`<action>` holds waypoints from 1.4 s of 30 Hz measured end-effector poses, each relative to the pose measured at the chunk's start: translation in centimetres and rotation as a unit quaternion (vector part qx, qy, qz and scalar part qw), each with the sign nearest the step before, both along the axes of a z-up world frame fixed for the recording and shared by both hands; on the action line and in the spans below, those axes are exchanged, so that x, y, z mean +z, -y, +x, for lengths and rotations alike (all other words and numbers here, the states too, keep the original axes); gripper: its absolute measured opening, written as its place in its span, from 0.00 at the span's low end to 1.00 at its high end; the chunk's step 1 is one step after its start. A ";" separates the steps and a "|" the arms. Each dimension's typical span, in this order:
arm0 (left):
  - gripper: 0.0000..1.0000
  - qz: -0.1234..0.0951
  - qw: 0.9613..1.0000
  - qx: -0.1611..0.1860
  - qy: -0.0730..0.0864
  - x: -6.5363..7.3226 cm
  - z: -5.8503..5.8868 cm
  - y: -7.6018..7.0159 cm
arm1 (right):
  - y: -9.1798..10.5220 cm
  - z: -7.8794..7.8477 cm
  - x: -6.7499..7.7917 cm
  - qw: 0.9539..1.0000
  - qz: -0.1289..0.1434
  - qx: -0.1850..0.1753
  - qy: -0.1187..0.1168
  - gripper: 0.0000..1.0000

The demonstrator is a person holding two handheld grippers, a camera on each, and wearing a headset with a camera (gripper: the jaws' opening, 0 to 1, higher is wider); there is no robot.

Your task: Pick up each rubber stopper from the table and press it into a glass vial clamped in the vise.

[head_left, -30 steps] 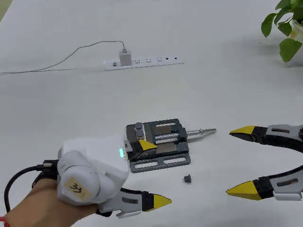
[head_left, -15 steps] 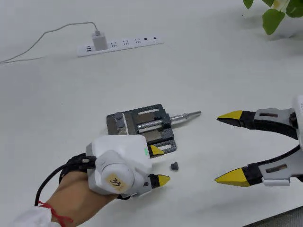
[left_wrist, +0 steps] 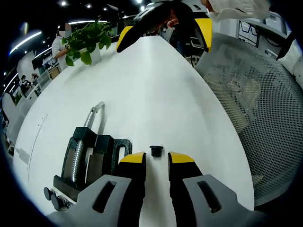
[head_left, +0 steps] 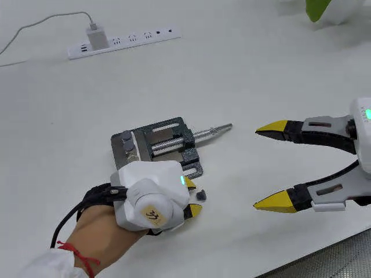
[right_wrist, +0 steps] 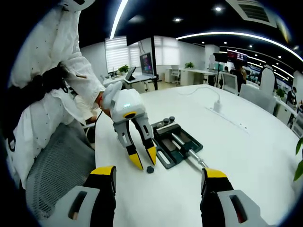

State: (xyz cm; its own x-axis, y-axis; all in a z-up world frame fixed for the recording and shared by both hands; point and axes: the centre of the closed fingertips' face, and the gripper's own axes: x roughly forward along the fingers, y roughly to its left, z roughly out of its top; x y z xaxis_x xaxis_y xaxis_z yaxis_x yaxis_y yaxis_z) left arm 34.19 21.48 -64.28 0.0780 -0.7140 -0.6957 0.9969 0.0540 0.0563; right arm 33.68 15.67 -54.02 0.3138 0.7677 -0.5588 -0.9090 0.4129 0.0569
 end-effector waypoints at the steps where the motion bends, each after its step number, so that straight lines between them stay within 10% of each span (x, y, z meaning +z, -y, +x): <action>1: 0.13 0.001 1.000 -0.001 0.001 0.0 0.0 0.0 | 0.0 0.0 0.0 1.000 0.000 0.000 0.001 0.71; 27: 0.04 -0.002 1.000 0.001 -0.010 0.0 -0.3 -0.2 | -0.8 -0.4 0.3 1.000 -0.002 0.006 -0.002 0.66; 42: 0.04 -0.085 0.992 0.088 0.014 9.5 1.3 -4.4 | -5.8 0.4 4.8 0.998 0.034 0.049 0.015 0.53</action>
